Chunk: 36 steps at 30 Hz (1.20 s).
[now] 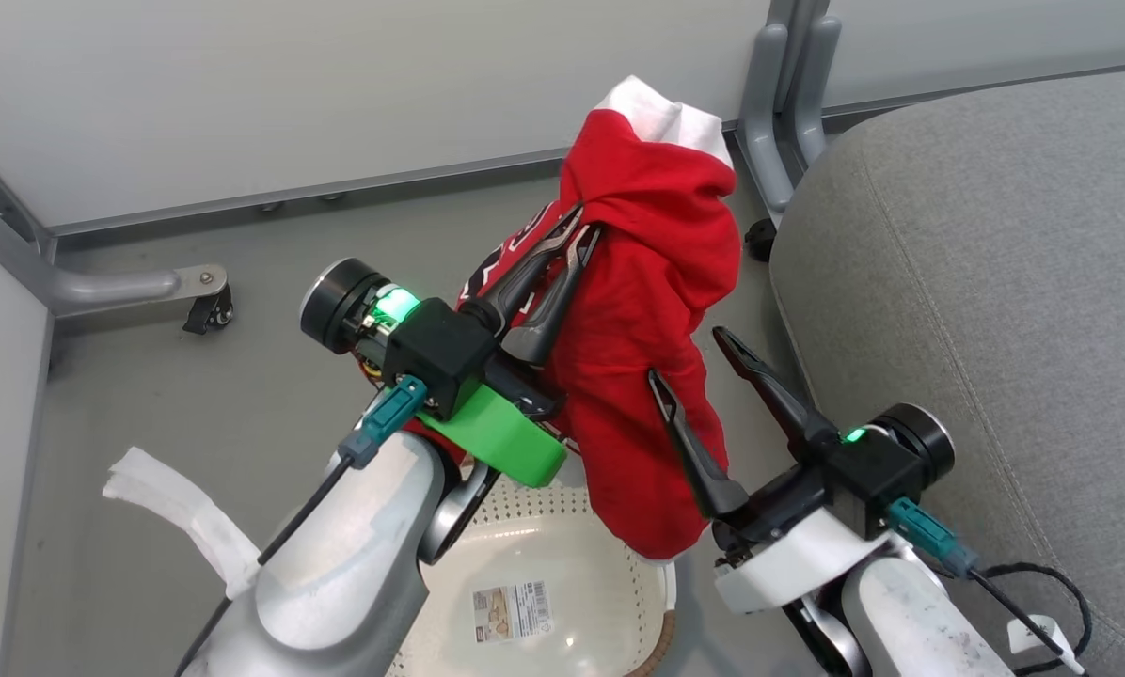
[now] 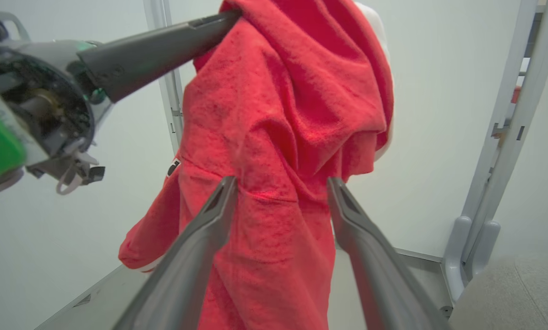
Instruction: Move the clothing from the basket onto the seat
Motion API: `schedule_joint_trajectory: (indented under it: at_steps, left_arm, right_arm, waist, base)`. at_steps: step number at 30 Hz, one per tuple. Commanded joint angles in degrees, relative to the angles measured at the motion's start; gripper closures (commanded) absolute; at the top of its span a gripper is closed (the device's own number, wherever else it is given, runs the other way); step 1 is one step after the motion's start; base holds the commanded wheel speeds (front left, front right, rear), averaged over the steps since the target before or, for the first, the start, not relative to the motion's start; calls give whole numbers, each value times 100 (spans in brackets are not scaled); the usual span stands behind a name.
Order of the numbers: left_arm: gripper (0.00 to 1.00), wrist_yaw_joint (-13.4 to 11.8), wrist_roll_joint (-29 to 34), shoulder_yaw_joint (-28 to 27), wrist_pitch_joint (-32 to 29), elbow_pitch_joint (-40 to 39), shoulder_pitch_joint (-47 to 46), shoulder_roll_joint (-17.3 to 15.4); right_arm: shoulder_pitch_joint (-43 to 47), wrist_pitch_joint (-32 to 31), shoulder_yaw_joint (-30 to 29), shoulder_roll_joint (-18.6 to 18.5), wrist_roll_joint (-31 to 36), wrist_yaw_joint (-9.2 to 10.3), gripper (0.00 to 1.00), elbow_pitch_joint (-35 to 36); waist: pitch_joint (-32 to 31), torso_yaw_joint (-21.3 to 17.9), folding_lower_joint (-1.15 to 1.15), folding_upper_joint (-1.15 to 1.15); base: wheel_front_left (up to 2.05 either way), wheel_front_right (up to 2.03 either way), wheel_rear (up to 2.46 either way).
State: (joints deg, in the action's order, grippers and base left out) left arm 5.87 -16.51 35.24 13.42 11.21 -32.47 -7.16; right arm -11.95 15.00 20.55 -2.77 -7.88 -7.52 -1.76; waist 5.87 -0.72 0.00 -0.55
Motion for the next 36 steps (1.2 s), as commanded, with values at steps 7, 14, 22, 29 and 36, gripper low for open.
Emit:
schedule_joint_trajectory:
  at_steps: [7,14,22,29,36]
  left_arm:
    - [100,8,-22,161,12,-165,-61,107]
    - [100,33,-71,382,20,-308,-91,202]
    - [100,50,-136,569,48,-379,-137,279]
    - [100,59,-196,658,72,-378,-183,312]
    - [100,-12,-289,555,94,-270,-183,256]
  right_arm:
    - [-544,27,246,-22,-172,6,0,-696]
    - [-969,28,164,-20,-367,6,0,-1188]
    - [-1291,28,162,-19,-645,6,0,-1406]
    - [-1462,27,319,-17,-887,6,100,-1554]
    - [-1403,28,315,-20,-860,6,100,-1512]
  waist:
    - [110,115,0,55]
    - [226,210,0,55]
    - [304,304,0,55]
    - [352,392,0,55]
    - [400,423,0,55]
  base:
    - [0,0,0]
    - [0,0,0]
    - [0,0,0]
    - [0,0,0]
    - [0,0,0]
